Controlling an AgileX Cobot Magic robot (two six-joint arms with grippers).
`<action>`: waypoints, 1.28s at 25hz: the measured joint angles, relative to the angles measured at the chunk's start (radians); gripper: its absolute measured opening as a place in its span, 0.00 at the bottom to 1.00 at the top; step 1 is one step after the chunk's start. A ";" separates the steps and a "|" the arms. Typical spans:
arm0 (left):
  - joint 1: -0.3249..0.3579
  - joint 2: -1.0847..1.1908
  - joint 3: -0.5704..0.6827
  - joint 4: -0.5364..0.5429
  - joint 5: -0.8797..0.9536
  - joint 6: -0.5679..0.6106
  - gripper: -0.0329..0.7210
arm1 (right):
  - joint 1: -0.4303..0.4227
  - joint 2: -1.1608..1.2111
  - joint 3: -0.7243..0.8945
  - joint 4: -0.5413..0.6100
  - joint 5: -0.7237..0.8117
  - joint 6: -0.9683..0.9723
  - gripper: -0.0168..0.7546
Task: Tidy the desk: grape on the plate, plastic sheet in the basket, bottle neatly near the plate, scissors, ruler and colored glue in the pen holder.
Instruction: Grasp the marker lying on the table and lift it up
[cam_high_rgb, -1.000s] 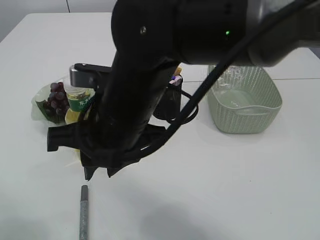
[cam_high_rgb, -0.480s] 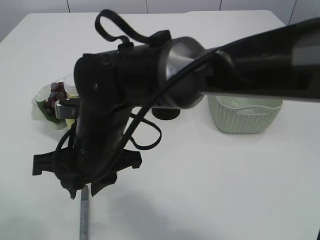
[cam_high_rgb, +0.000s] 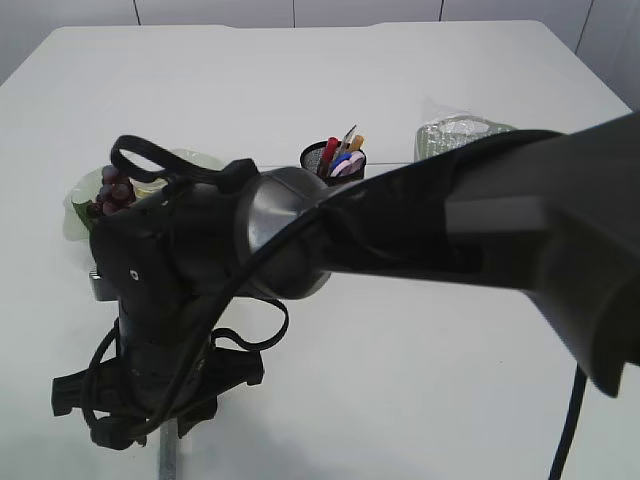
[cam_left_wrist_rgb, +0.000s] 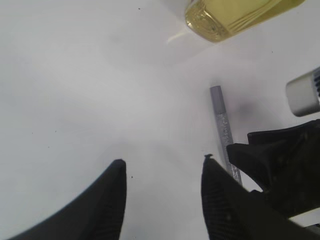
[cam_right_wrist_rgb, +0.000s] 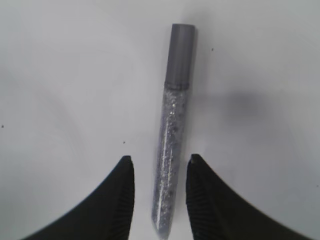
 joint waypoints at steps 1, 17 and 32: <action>0.000 0.000 0.000 0.000 0.000 0.000 0.52 | 0.002 0.004 0.000 -0.017 -0.005 0.019 0.36; 0.000 0.000 0.000 0.000 0.000 0.000 0.52 | 0.010 0.135 -0.155 -0.090 0.083 0.097 0.36; 0.000 0.000 0.000 0.000 0.000 0.000 0.52 | 0.010 0.143 -0.162 -0.105 0.108 0.100 0.13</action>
